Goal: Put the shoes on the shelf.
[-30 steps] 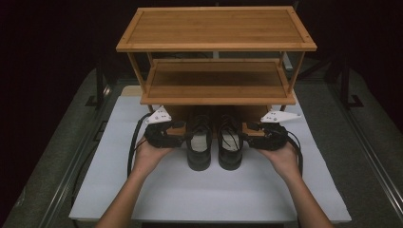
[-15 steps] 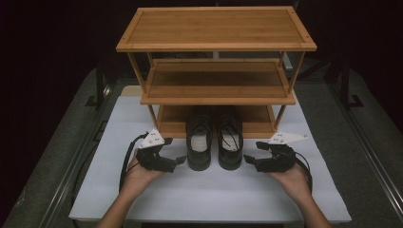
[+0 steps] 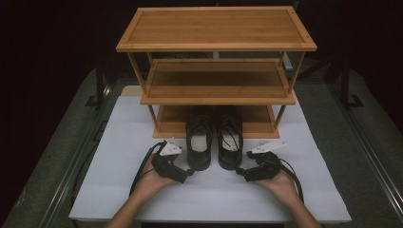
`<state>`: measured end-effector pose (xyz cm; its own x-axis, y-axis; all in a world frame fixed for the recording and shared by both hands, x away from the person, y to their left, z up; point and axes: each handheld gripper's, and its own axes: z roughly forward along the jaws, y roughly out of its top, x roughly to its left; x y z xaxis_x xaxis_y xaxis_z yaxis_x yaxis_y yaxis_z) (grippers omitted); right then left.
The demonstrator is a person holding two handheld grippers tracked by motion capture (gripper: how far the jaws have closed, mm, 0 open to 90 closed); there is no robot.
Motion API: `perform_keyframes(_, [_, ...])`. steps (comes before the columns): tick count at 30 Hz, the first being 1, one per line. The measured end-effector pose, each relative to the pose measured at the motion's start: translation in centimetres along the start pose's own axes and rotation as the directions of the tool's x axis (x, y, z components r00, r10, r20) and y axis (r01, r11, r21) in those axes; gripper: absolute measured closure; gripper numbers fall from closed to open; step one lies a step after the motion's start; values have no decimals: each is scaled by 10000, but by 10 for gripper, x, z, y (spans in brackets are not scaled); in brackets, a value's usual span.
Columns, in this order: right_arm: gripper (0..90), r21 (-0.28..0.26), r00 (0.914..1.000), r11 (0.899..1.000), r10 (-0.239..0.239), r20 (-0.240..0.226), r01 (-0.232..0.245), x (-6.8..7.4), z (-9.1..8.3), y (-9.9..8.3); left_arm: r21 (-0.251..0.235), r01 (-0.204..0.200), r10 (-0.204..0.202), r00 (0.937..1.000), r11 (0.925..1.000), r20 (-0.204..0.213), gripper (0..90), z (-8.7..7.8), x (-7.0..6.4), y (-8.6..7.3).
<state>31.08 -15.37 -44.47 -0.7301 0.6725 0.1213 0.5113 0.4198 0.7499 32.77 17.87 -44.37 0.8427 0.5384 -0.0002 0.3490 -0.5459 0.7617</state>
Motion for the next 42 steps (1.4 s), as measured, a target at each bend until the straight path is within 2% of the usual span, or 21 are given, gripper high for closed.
perform_keyframes(4, [189, 68, 9999, 9999, -115, 46, 114, 1, 8, 1, 138, 65, -66, 10000, 9999, 65, 20, 9, 1, 0])
perform_keyframes(7, [166, 258, 9994, 9993, -289, 173, 284, 5, 17, 3, 363, -123, 122, 9999, 9993, 20, 27, 13, 1, 0])
perform_keyframes(9, [155, 367, 9988, 9988, -347, 348, 335, 7, 21, 4, 236, -290, 290, 9996, 9993, -33, 67, 14, -1, 1])
perform_keyframes(11, [156, 348, 9990, 9990, -293, 323, 282, 8, 22, 4, 398, -331, 333, 9994, 9987, -53, 63, 15, -1, 3])
perform_keyframes(16, [228, 172, 9993, 9992, -357, 92, 356, 10, 24, 6, 555, -396, 406, 9990, 9977, -174, 69, 19, -3, 8])
perform_keyframes(18, [219, 186, 9988, 9989, -435, 217, 431, 14, 26, 7, 615, -463, 481, 9984, 9970, -286, 63, 22, -3, 9])
perform_keyframes(21, [220, 129, 9996, 9996, -243, 168, 240, 13, 27, 8, 657, -359, 380, 9988, 9972, -306, 59, 23, -3, 11])
perform_keyframes(24, [221, 72, 9992, 9997, -220, 342, 218, 15, 28, 10, 796, -219, 266, 9979, 9966, -585, 43, 26, -4, 16])
perform_keyframes(26, [222, -63, 9995, 10000, -54, 296, 56, 15, 28, 12, 523, 13, 14, 9987, 9986, -507, 36, 26, 0, 18])
perform_keyframes(27, [223, -201, 9997, 9998, 35, 241, -30, 13, 26, 13, 228, 274, -266, 9990, 9994, -373, 36, 25, 2, 18])
perform_keyframes(29, [224, -453, 9996, 9985, 298, 33, -296, 9, 23, 15, 126, 476, -472, 9986, 9988, -235, 36, 24, 5, 19])
perform_keyframes(31, [224, -357, 9998, 9992, 186, 115, -182, 8, 23, 18, 495, 274, -259, 9992, 9984, -309, 36, 25, 4, 23])
perform_keyframes(33, [224, -310, 9997, 9993, 222, 124, -218, 7, 25, 17, 587, 283, -267, 9993, 9979, -279, 37, 27, 6, 25])
perform_keyframes(37, [224, -557, 9993, 9978, 357, 78, -352, 3, 23, 19, 241, 534, -530, 9985, 9983, -163, 37, 26, 11, 28])
perform_keyframes(39, [223, -613, 9990, 9971, 451, 17, -449, 1, 23, 22, 356, 497, -495, 9987, 9981, -91, 37, 26, 14, 31])
perform_keyframes(42, [223, -663, 9985, 9963, 554, 7, -552, -3, 23, 26, 238, 611, -610, 9981, 9978, -66, 36, 27, 19, 36])
